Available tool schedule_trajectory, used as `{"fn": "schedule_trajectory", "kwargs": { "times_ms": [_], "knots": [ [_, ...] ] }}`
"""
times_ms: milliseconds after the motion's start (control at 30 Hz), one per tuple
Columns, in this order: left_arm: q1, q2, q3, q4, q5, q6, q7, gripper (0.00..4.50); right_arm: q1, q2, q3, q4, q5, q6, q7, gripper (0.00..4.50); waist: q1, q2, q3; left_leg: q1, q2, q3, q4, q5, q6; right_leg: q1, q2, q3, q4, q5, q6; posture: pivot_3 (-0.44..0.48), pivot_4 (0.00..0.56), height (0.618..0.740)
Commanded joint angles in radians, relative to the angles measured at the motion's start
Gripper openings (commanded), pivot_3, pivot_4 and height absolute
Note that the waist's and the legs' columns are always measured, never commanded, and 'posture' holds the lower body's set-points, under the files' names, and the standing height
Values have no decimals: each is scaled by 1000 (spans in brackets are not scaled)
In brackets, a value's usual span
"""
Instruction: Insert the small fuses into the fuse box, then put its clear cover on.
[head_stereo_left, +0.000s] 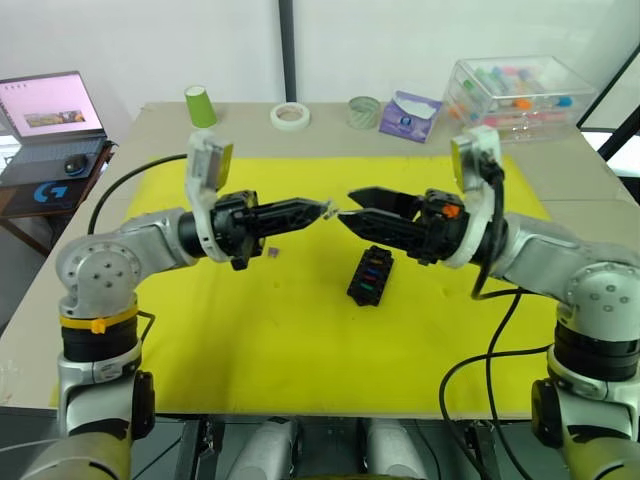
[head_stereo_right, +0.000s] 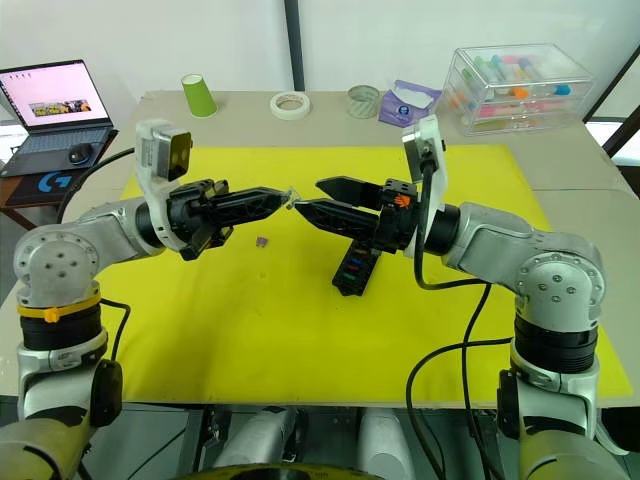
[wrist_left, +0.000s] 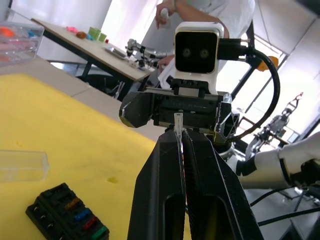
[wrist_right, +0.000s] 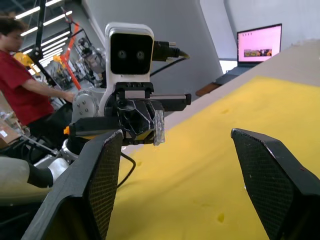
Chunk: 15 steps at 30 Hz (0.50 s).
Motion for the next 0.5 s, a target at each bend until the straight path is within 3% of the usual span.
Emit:
{"fn": "schedule_trajectory", "kwargs": {
  "times_ms": [33,133,500],
  "knots": [
    [-24,12,18,-4,-52,7,16,0,-4,-13,-13,-17,44,-25,-17,3060,-1,0,0,0,0,0,0,0,0,0,0,0,0,0,0,0,150,740],
    [-24,11,17,-1,-71,7,28,0,-3,-10,-10,-13,61,-33,-33,2096,-1,0,0,0,0,0,0,0,0,0,0,0,0,0,0,0,150,740],
    [-32,1,15,18,-114,-7,60,0,13,-9,10,-22,130,-68,-87,2096,-1,0,0,0,0,0,0,0,0,0,0,0,0,0,0,0,150,740]
  ]
}}
